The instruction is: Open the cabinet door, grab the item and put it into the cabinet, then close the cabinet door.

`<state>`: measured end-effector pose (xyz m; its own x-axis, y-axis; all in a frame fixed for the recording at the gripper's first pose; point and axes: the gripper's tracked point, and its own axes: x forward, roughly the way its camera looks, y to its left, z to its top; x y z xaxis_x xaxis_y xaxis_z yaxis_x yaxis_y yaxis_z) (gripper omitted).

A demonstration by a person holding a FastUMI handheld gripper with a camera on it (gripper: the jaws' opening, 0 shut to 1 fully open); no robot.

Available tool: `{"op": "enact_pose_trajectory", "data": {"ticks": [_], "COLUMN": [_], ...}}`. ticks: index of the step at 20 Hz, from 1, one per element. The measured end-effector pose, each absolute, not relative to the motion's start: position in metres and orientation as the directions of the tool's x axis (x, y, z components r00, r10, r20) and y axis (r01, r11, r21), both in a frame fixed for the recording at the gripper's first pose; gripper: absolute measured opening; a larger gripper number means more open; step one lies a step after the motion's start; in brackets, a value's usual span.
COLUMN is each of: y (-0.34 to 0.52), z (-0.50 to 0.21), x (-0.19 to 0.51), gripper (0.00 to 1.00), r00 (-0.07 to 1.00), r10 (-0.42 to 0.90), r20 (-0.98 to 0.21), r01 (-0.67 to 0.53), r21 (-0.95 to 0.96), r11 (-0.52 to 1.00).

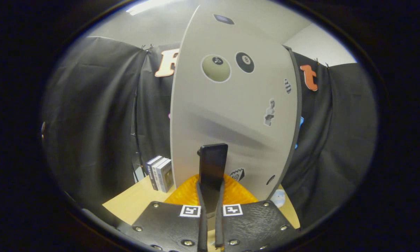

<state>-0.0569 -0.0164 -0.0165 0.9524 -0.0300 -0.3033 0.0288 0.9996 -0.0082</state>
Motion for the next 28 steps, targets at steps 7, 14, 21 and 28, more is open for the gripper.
{"op": "enact_pose_trajectory", "data": {"ticks": [7,14,21,28], "y": [-0.049,-0.089,-0.118,-0.140], "z": [-0.010,0.000,0.003,0.004], "x": [-0.088,-0.119,-0.138,-0.151], "gripper": [0.09,0.08,0.08,0.07], "r00": [0.939,0.923,0.907,0.898], "r10": [-0.103,-0.162,-0.222,-0.236], "r20": [-0.327,-0.349,-0.359,-0.371], "r01": [0.102,0.177,0.245,0.270], "r21": [-0.019,0.012,0.018,0.042], "r11": [0.995,0.984,0.969,0.962]}}
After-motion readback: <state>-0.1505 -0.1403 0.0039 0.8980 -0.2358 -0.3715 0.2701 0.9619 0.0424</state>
